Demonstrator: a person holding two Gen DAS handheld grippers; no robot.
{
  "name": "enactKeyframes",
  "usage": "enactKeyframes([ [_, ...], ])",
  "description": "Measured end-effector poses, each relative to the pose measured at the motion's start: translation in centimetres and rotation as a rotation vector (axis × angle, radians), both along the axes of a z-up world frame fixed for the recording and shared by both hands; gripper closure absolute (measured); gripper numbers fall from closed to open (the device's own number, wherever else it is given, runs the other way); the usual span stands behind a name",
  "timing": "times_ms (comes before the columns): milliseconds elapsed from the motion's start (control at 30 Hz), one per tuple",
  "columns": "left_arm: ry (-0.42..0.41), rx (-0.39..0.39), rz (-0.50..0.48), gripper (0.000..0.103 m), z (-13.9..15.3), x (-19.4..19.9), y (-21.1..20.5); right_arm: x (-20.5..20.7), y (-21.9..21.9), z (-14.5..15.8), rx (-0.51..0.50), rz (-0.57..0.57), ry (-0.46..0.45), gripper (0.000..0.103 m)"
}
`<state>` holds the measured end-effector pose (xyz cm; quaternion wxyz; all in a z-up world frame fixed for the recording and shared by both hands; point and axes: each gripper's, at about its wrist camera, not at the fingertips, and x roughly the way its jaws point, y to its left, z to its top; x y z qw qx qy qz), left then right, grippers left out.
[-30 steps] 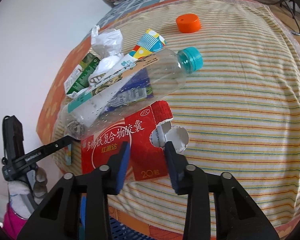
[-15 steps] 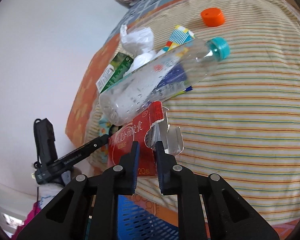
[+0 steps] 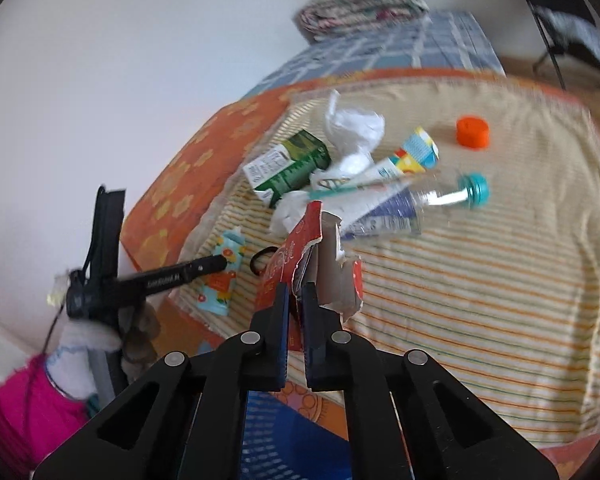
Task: Collect trash
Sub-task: 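Lift the pouch and red box and carry both over the blue basket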
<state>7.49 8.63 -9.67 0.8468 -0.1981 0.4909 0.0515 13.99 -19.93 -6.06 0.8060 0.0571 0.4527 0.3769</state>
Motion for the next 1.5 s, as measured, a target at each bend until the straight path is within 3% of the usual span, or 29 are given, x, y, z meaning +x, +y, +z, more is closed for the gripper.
enactKeyframes([
  [200, -0.004, 0.004, -0.012, 0.097, -0.3, -0.1, 0.1, -1.8, -0.1, 1.2, -0.051, 0.029, -0.088, 0.099],
  [500, 0.018, 0.054, -0.050, 0.098, -1.2, 1.0, -2.3, -2.1, 0.0, 1.1, -0.093, 0.034, -0.138, 0.099],
  [1500, -0.033, 0.038, -0.050, 0.098, -0.1, 0.6, -2.8, -0.3, -1.6, -0.6, -0.094, -0.025, -0.093, 0.098],
])
